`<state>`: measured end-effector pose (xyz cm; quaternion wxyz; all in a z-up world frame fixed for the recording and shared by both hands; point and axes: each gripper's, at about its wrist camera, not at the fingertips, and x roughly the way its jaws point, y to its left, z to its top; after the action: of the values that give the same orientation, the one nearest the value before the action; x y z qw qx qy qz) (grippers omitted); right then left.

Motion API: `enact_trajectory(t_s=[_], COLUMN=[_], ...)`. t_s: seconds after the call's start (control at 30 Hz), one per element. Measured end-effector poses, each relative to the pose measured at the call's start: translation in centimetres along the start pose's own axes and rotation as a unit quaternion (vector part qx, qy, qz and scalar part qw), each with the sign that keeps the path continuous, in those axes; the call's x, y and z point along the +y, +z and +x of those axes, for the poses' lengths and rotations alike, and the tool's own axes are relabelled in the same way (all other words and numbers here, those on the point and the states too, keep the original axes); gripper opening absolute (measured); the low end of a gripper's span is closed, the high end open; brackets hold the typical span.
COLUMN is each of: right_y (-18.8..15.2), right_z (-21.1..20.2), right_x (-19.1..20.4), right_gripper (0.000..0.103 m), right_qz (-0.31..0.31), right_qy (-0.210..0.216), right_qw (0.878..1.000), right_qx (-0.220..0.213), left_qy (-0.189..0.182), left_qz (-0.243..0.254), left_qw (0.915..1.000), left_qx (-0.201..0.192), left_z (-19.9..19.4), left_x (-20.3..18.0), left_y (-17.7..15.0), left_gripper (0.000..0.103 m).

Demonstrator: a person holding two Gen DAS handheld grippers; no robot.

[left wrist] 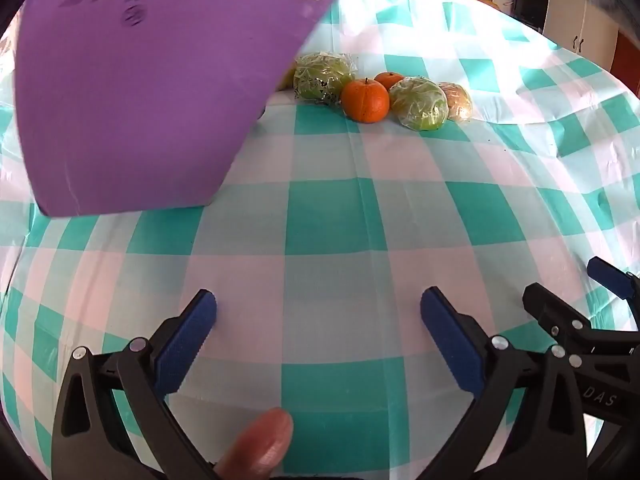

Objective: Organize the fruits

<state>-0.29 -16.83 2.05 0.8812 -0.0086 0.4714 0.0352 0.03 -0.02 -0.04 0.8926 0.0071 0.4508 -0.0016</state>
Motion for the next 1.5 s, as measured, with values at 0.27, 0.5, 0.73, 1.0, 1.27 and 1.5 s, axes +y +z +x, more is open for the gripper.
enact_trajectory(t_s=[0.27,0.5,0.73,1.0,1.27,1.5], right_y=[0.21,-0.14,-0.01,-0.04,0.06,0.09], right_z=[0.13,0.12,0.12,0.1,0.03,0.04], right_x=[0.05,-0.17,0.05,-0.19,-0.16,-0.19], right_gripper=[0.099,0.099,0.099,0.099,0.099,0.099], right_qz=[-0.001,0.0,-0.001,-0.001,-0.001,-0.001], right_qy=[-0.001,0.0,-0.002,-0.002,-0.001,0.0], right_qw=[1.0,1.0,1.0,1.0,1.0,1.0], right_qx=[0.003,0.001,-0.001,-0.001,0.0,0.0], left_qy=[-0.003,0.0,-0.003,-0.003,-0.002,-0.002], left_qz=[-0.002,0.002,0.002,0.0,0.0,0.0], left_qw=[1.0,1.0,1.0,1.0,1.0,1.0], left_qx=[0.001,-0.001,-0.004,-0.005,-0.004,-0.004], left_z=[0.18,0.06,0.16,0.02,-0.02,-0.01], left_x=[0.29,0.09,0.24,0.23,0.18,0.22], left_y=[0.24,-0.03,-0.05,-0.14,-0.08,-0.08], left_gripper=[0.102,0.102,0.102,0.102,0.102,0.102])
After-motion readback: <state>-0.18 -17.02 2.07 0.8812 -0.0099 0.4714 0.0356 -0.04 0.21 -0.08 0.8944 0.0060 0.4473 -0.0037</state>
